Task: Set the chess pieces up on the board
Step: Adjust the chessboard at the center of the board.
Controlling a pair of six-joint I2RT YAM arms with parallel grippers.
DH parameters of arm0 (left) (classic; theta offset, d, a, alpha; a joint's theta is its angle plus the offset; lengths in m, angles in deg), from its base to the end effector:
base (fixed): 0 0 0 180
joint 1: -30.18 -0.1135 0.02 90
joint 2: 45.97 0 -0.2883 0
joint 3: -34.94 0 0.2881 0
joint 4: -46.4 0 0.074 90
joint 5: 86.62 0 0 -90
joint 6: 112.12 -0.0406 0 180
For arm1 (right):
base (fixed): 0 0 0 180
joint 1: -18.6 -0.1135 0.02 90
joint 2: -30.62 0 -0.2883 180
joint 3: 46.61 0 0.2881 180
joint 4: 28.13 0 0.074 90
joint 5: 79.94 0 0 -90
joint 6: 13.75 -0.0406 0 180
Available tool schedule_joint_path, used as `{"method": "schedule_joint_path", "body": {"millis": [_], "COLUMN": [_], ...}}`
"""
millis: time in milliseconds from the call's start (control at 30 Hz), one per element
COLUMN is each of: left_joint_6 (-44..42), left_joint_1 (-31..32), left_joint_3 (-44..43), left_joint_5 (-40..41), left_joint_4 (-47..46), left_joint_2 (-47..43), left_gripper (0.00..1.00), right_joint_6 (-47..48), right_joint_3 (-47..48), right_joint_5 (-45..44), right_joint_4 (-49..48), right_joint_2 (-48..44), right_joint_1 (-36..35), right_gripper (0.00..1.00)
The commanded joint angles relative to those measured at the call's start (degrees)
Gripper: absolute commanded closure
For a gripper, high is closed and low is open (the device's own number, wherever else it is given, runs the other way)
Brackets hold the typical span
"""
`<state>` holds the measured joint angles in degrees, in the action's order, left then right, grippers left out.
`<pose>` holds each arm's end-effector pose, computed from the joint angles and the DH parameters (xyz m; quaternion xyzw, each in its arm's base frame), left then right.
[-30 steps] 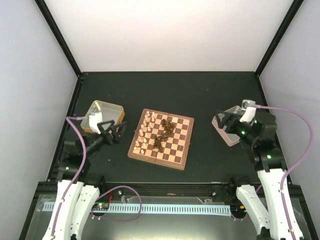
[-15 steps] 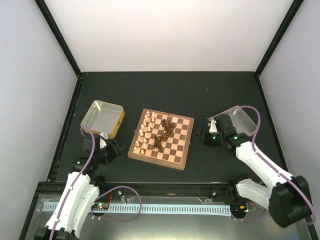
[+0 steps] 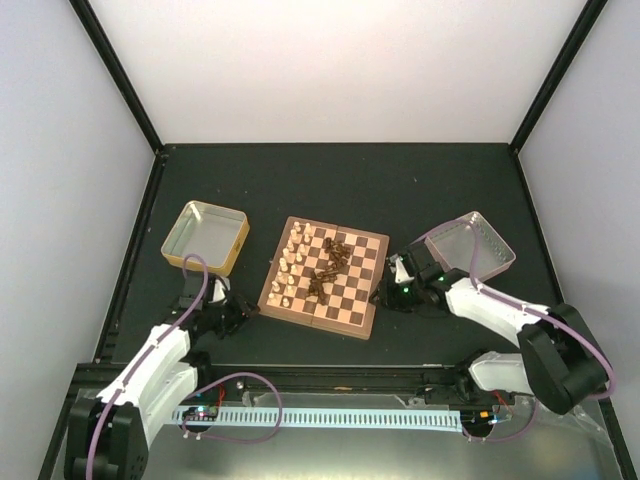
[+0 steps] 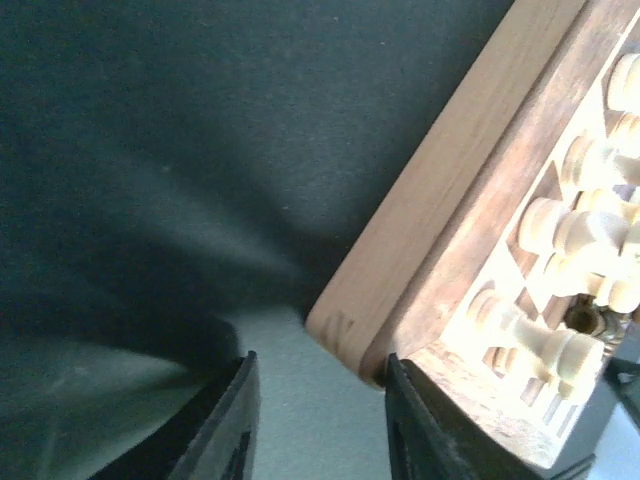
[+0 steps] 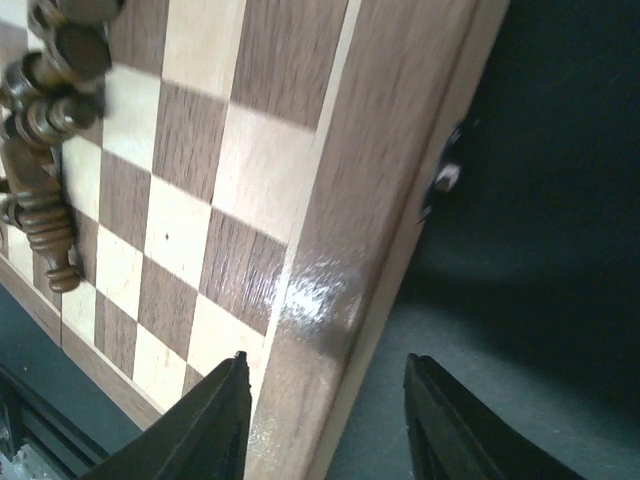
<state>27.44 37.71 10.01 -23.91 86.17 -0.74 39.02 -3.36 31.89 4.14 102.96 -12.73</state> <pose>0.1384 -0.0371 0.1228 -0.2798 0.8982 -0.3201 0.1115 0.1953 0.1366 0.1501 0.0022 0.9526 0.2884 0.0973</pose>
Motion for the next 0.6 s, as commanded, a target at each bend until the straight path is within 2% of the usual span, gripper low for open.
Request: {"method": "schedule_joint_path", "body": {"millis": [0, 200, 567], "left_joint_6": [0.98, 1.02, -4.38], "left_joint_1": [0.92, 0.92, 0.77], "left_joint_3": [0.26, -0.58, -7.77], "left_joint_5": [-3.10, -1.58, 12.28], "left_joint_4": [-7.31, -10.30, -10.48], "left_joint_2": [3.39, 5.74, 13.46], "left_gripper": [0.67, 0.72, 0.76], "right_joint_6": [-2.07, -5.15, -11.17], "right_joint_3": [-1.14, -2.91, -3.36], "right_joint_5": [1.41, 2.66, 2.48], "right_joint_4": [-4.01, -8.56, -17.06], "right_joint_2": [1.92, 4.28, 9.62], "right_joint_1": [-2.32, -4.05, -8.45], "right_gripper": [0.60, 0.68, 0.77]}}
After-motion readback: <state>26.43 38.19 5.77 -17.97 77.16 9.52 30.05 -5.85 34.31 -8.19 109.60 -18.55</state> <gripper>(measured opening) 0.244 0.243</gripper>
